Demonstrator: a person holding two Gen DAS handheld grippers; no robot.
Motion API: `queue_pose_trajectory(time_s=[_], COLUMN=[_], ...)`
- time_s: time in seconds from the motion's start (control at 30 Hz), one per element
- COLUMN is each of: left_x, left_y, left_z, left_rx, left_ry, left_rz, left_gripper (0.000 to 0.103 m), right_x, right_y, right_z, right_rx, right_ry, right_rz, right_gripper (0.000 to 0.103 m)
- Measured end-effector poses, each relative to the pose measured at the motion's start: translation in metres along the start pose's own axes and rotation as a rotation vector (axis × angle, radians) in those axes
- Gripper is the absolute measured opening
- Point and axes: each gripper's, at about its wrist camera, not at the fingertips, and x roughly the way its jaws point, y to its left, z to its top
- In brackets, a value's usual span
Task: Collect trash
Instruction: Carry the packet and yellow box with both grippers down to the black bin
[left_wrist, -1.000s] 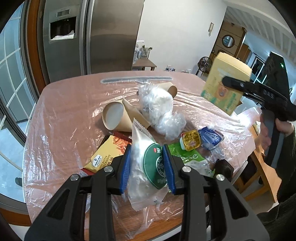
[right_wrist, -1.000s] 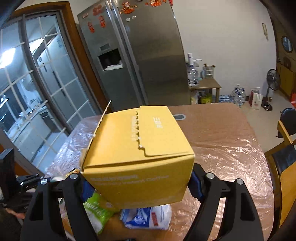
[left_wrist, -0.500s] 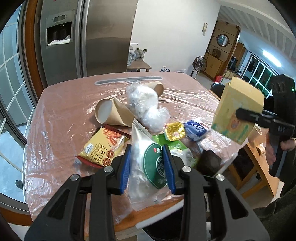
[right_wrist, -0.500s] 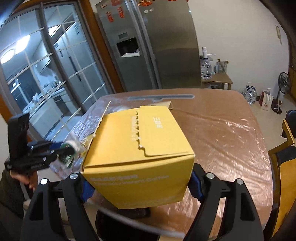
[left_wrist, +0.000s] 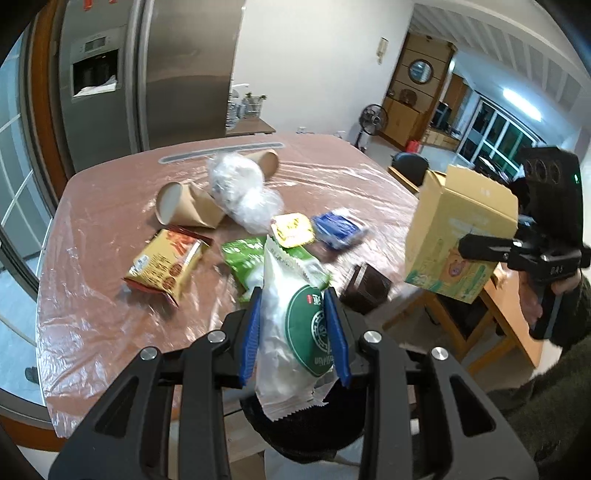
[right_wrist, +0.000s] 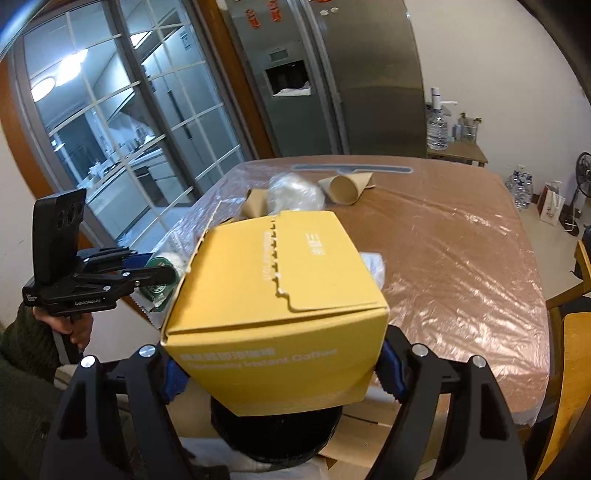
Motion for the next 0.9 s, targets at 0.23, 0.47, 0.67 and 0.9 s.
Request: queue_pose_trajectory(time_s=[0.23, 0.47, 0.67, 0.9], left_x=[-0.001, 0.009, 0.030, 0.056], left_y=[-0.012, -0.024, -0.029, -0.036], left_z=[-0.021, -0.042, -0.060, -0.082], left_rx=[0.013, 0.026, 0.040, 0.076], left_ry=[0.052, 0.106, 0.166, 0.215], left_rz=[-0.047, -0.072, -0.081, -0.066], left_gripper=[0.035, 0.035, 0.035, 0.035], right_x=[-0.005, 0.005, 0.024, 0.046], right_y=[0.008, 0.017, 0.017, 0.015], right_z=[-0.022, -0.048, -0.071, -0.097], right_rx=[-0.032, -0.066, -0.079, -0.096], right_ry=[0.068, 0.150, 0.223, 0.291], right_rz=[0.058, 0.076, 0.057, 0.026], right_gripper=[0.078, 0.078, 0.078, 0.078])
